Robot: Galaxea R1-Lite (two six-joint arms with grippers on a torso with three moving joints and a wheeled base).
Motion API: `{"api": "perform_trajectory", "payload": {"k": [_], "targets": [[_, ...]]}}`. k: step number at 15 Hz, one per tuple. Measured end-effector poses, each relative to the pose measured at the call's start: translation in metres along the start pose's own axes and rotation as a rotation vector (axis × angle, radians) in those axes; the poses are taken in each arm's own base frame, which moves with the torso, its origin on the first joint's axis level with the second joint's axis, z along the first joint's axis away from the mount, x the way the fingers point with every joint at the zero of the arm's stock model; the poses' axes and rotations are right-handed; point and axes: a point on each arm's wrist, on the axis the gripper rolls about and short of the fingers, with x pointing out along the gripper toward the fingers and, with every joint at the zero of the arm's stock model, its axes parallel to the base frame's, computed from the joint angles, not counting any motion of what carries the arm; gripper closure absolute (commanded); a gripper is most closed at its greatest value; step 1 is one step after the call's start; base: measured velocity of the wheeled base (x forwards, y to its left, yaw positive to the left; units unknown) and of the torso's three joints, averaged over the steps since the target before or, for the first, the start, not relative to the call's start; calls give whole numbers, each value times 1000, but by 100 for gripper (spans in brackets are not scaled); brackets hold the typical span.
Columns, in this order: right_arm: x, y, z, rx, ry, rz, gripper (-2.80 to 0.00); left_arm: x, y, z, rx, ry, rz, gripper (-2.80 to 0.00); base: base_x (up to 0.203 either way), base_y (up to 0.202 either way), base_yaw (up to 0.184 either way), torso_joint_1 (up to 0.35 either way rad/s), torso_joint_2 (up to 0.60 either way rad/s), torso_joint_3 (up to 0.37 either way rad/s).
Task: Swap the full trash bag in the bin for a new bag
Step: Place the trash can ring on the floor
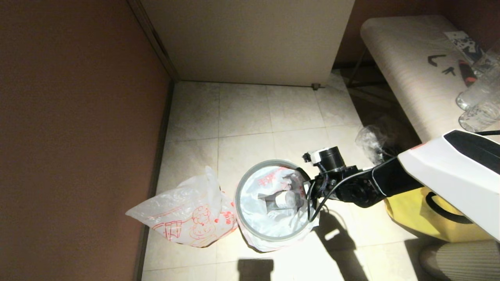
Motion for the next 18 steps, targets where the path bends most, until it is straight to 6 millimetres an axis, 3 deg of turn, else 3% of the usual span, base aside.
{"api": "perform_trajectory", "payload": {"k": [7,10,14,18], "targets": [[-58,19,3,25,4,64,0,0,0,0,0,0,0,0,0,0,0,0,0,0],[-82,13,15,81,-23,70,0,0,0,0,0,0,0,0,0,0,0,0,0,0],[-104,-28,31,157,-32,46,0,0,0,0,0,0,0,0,0,0,0,0,0,0],[-99,-96,44,260,-71,-34,0,0,0,0,0,0,0,0,0,0,0,0,0,0]]}}
